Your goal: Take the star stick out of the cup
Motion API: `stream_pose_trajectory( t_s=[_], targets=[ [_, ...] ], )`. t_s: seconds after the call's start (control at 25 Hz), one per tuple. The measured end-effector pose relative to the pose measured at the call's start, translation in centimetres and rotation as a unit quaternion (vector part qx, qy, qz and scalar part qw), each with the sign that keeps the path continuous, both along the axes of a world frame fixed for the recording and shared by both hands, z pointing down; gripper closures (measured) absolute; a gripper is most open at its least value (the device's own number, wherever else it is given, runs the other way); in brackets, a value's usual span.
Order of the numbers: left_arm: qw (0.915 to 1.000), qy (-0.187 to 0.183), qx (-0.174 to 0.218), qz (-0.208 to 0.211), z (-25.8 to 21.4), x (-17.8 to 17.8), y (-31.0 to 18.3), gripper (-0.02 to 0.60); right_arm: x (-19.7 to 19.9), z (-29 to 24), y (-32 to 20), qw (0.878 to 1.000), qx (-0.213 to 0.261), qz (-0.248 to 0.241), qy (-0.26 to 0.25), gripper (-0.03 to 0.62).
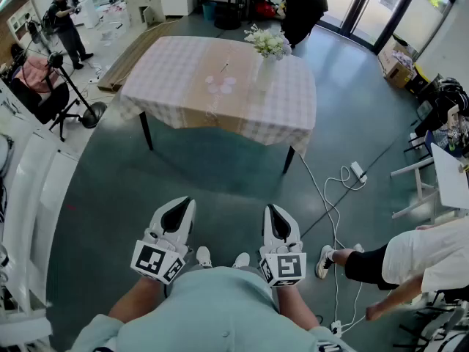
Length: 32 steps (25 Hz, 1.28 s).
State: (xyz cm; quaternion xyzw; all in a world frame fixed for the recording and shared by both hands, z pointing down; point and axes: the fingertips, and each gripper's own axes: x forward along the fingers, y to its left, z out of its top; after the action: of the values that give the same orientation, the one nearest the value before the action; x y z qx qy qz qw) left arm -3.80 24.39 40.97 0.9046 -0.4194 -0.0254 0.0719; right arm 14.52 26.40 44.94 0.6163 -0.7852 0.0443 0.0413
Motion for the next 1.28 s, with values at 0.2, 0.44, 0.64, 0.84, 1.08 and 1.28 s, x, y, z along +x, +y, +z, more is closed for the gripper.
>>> stream_pose_trajectory(
  t_s=[0.2, 0.44, 0.64, 0.84, 1.08, 1.28],
  targets=[
    [1.0, -0.001, 0.001, -0.003, -1.0, 0.1, -0.2, 0.578, 0.1, -1.1, -0.3, 1.0, 0.002, -0.002, 0.0, 0.599],
    [1.0, -0.002, 0.001, -0.004, -0.9, 0.7, -0.2, 0.578, 0.6, -1.0, -0.4, 1.0, 0.002, -0.004, -0.001, 0.599],
    [1.0, -0.003, 0.0, -0.004, -1.1, 0.8, -0.4, 0.578, 0.7, -1.0, -0.5, 1.0, 0.001, -0.004, -0.002, 0.599],
    [1.0, -0.003, 0.0, -0.002, -1.0, 0.8, -0.3, 0.578, 0.2, -1.0, -0.4, 1.0, 0.004, -0.009, 0.005, 0.599],
    [1.0, -0.002, 0.001, -0.001, -1.4, 0.3, -0.2, 0.578, -0.2, -1.8, -0.3, 1.0, 0.015, -0.01, -0.006, 0.597],
    [1.0, -0.002, 0.0, 0.001, -1.3, 0.3, -0.3, 0.578, -0.5, -2.0, -0.4, 1.0, 0.017, -0.018, -0.011, 0.589]
  ],
)
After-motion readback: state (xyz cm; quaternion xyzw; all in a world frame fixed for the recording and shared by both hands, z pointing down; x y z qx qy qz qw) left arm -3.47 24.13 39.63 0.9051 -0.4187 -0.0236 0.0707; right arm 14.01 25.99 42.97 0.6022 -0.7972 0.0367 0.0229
